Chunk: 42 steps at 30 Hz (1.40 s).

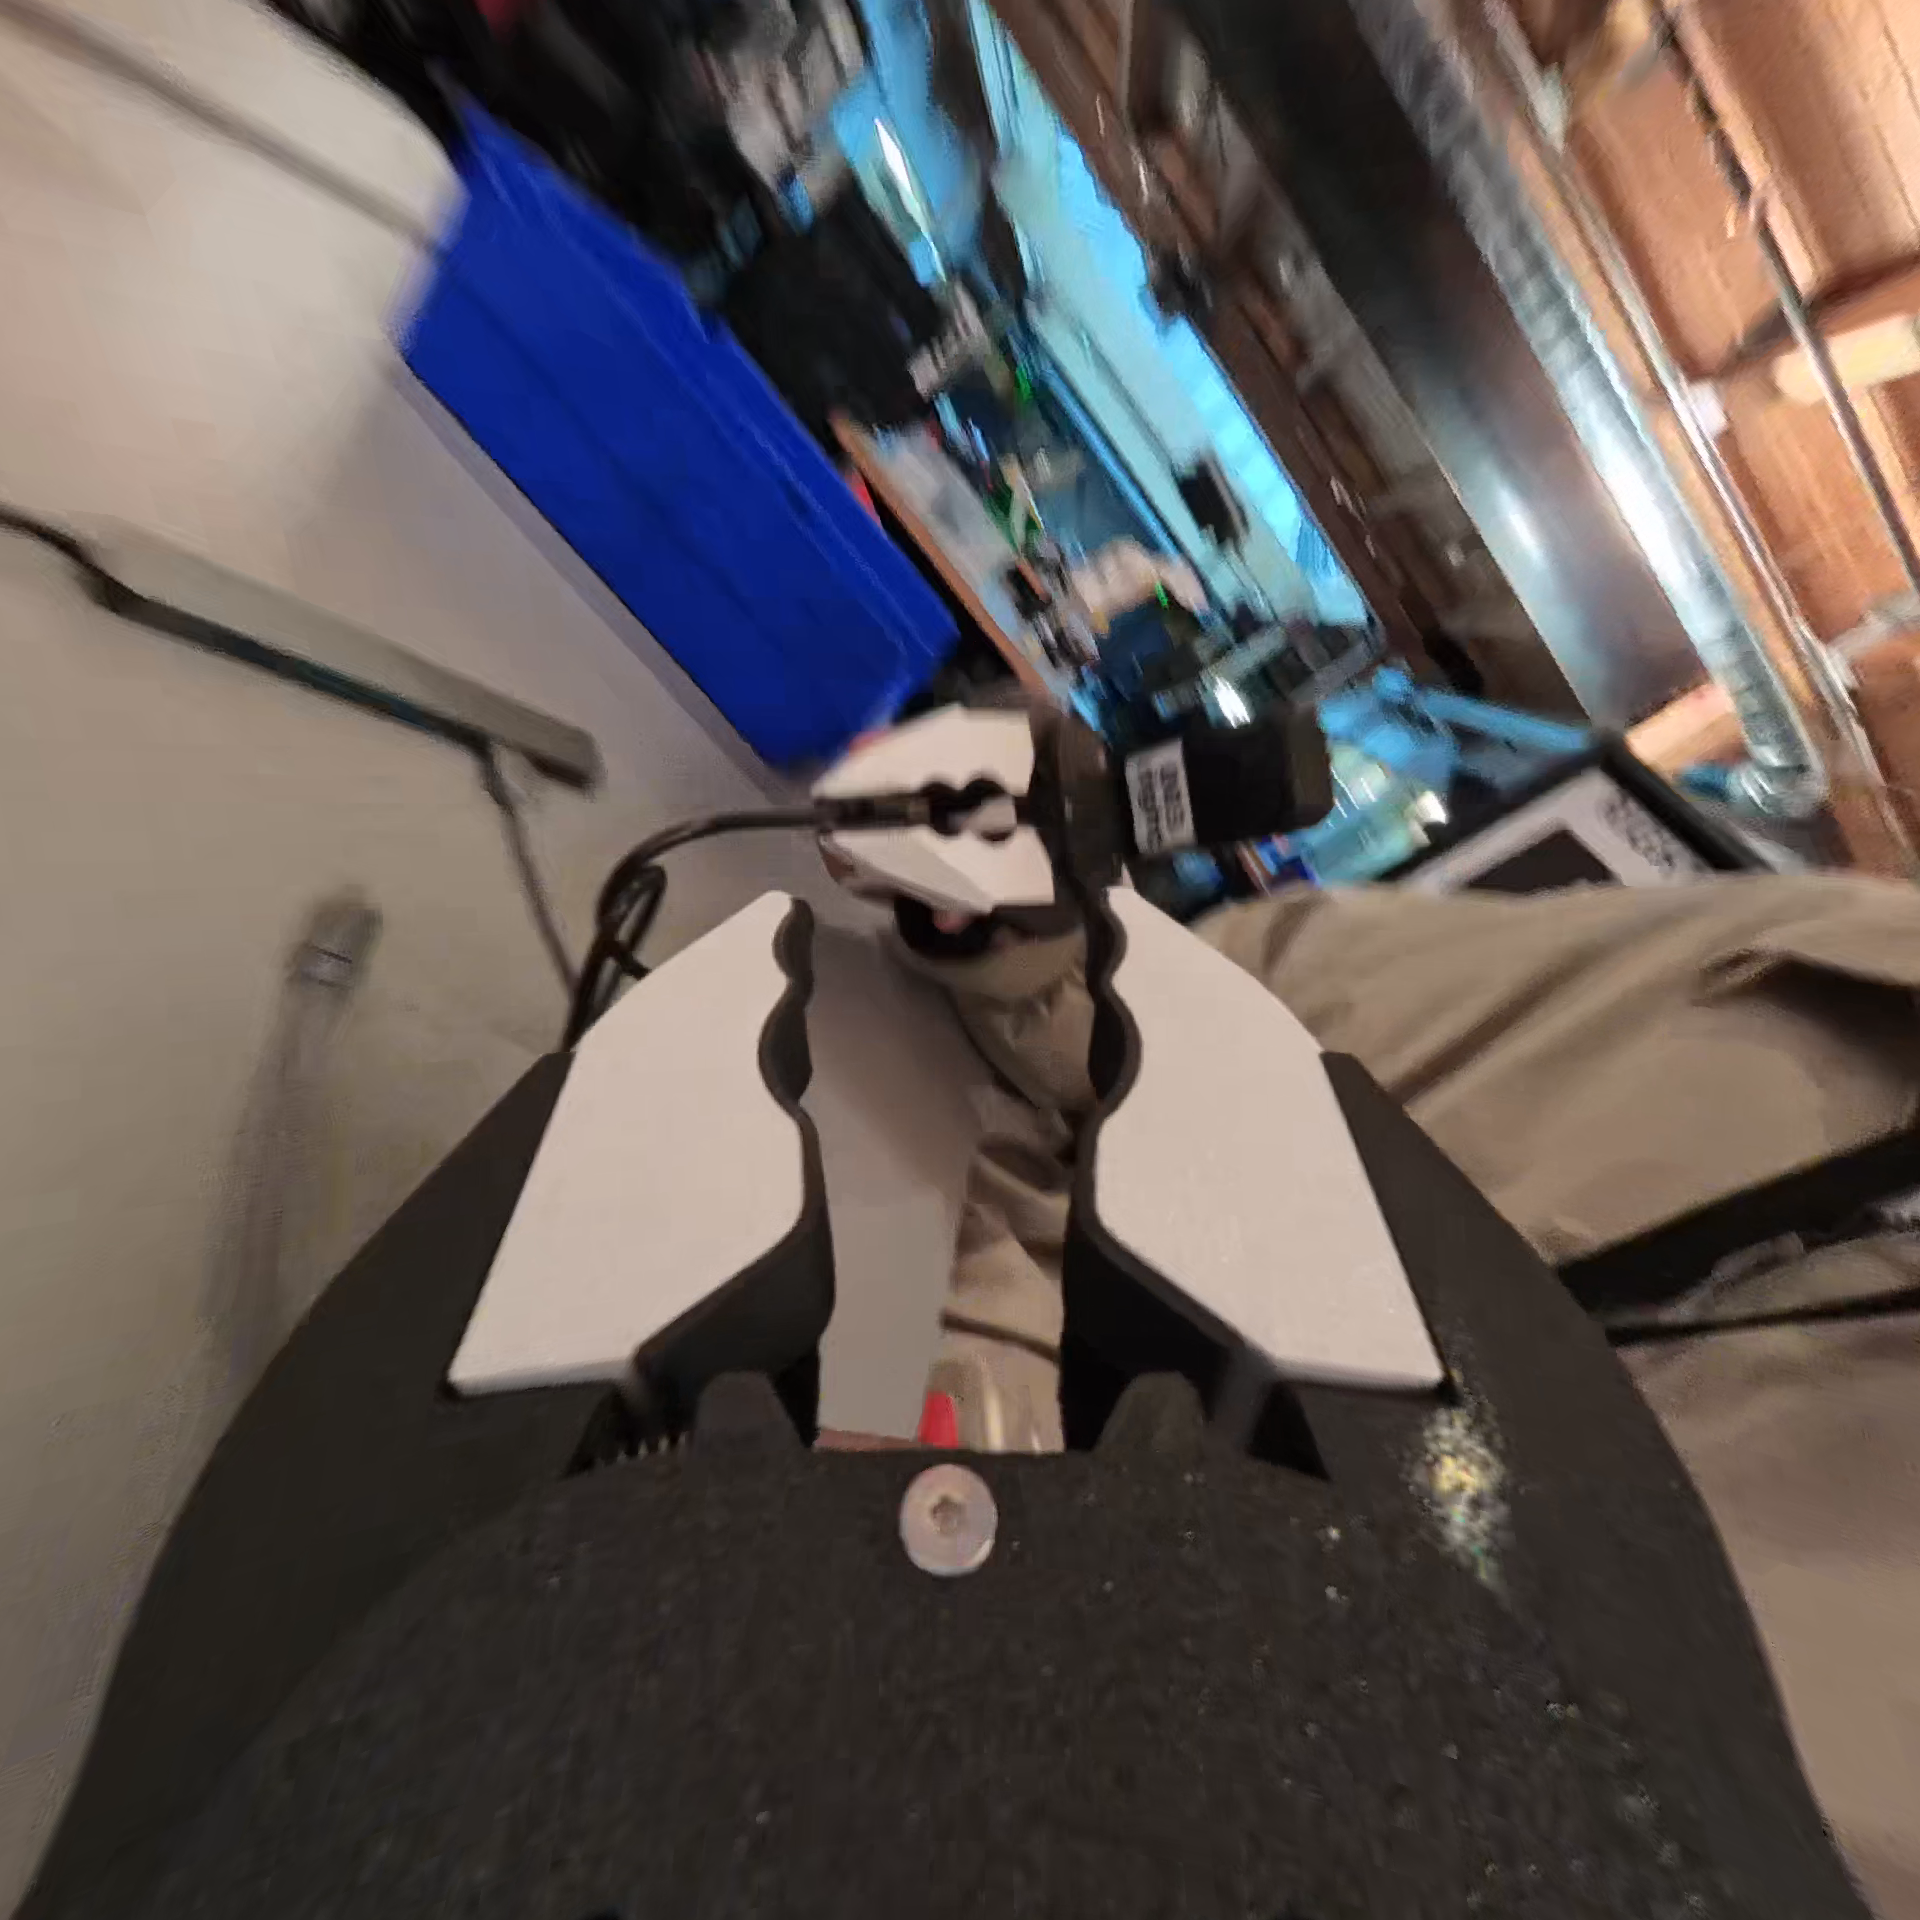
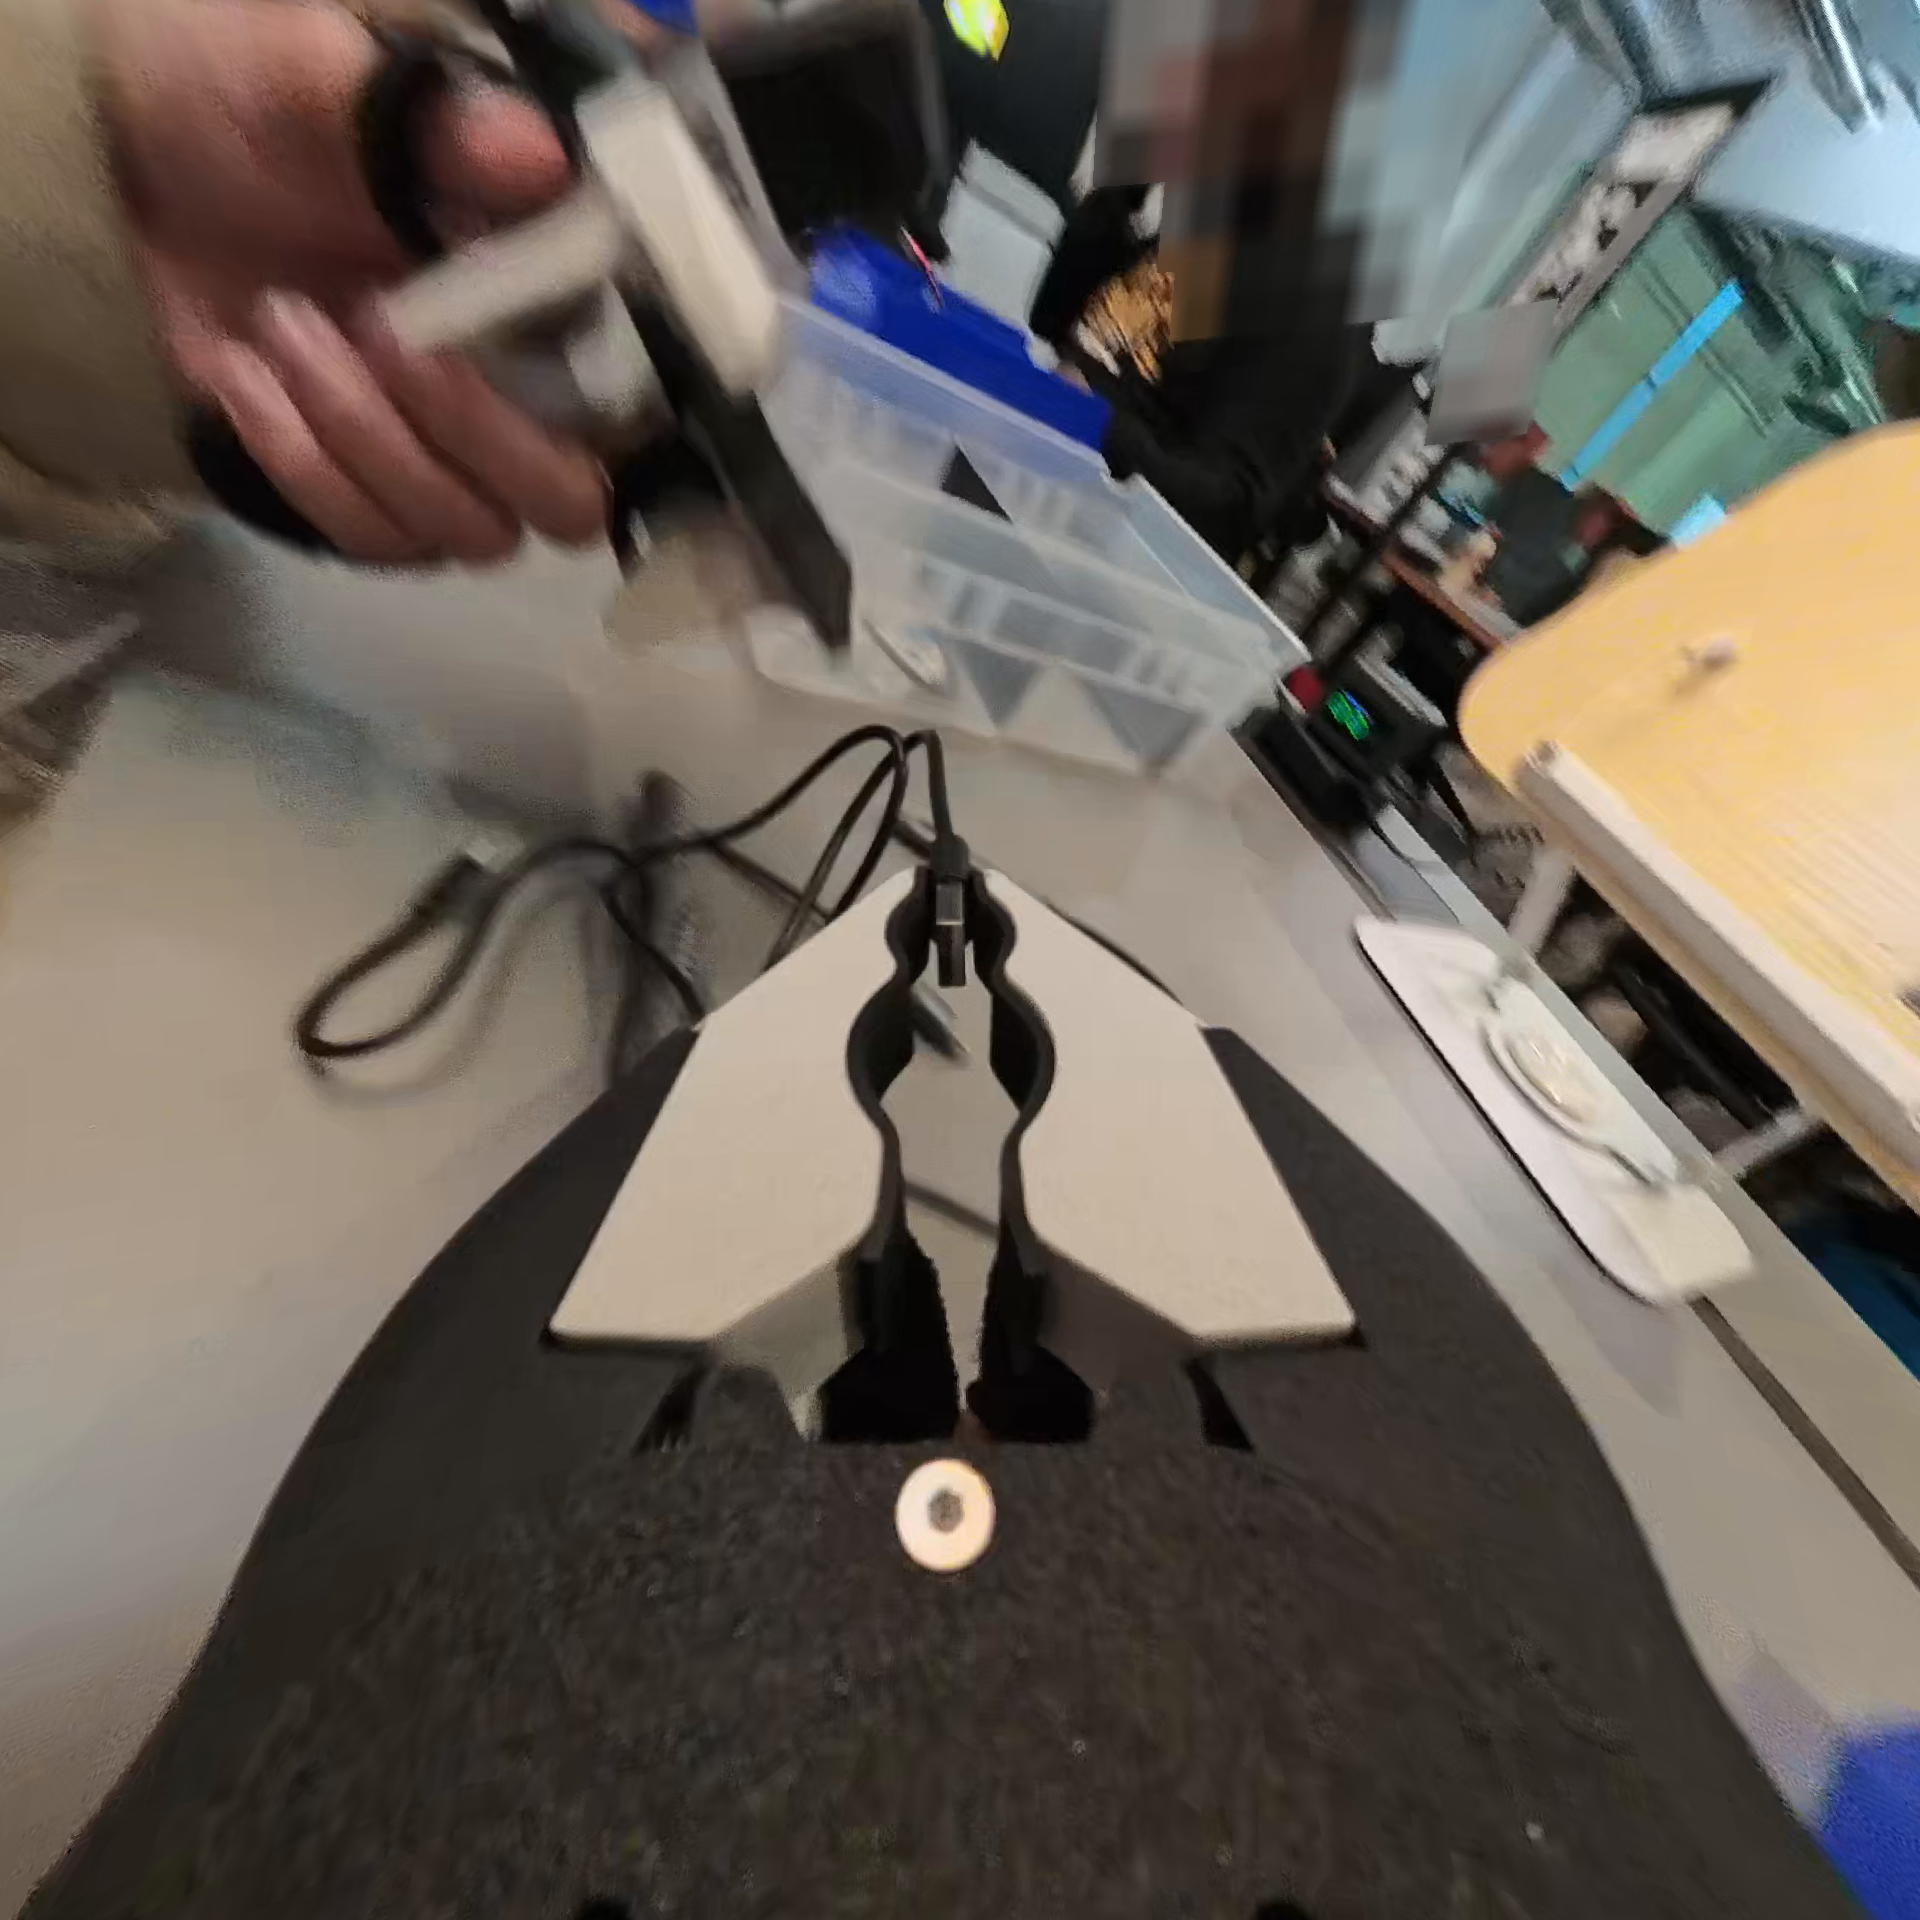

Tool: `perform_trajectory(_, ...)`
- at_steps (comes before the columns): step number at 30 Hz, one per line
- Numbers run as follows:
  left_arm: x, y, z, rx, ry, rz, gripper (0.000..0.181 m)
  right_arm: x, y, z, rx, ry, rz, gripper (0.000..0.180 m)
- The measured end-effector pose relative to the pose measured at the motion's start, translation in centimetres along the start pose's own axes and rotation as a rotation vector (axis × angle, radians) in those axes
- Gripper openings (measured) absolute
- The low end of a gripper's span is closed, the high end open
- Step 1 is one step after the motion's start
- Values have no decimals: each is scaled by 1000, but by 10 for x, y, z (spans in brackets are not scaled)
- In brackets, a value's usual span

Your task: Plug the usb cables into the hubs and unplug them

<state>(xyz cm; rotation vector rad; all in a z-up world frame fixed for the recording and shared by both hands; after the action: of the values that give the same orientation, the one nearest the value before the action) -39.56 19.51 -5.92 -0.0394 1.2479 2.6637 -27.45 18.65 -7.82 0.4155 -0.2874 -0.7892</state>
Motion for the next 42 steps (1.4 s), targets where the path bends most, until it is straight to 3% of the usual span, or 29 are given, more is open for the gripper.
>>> perform_trajectory(4,-39,-6,-31,119,-125,-83,46,4,-26,27,61,153,80,6)
perform_trajectory(10,-40,3,-25,187,-31,-235,40,12,-33,36,33,209,126,6)
perform_trajectory(14,-46,6,-35,169,-104,-249,34,12,-36,38,4,216,174,6)
perform_trajectory(16,-46,11,-35,166,-117,-285,19,13,-37,36,7,204,191,6)
perform_trajectory(42,-46,9,-35,97,-189,-165,15,17,-40,31,117,203,181,8)
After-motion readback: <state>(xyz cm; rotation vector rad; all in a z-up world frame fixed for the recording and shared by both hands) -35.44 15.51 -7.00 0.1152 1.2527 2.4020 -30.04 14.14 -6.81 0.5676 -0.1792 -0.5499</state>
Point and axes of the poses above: each gripper's, where its closed fingertips meet, x back along the fingers, z out of its top, y = z × x across the jaws, the point moved 4 cm from there along x, back along the fingers, and after that the axes turned 10 degrees about -z, right-handed, at the moved point
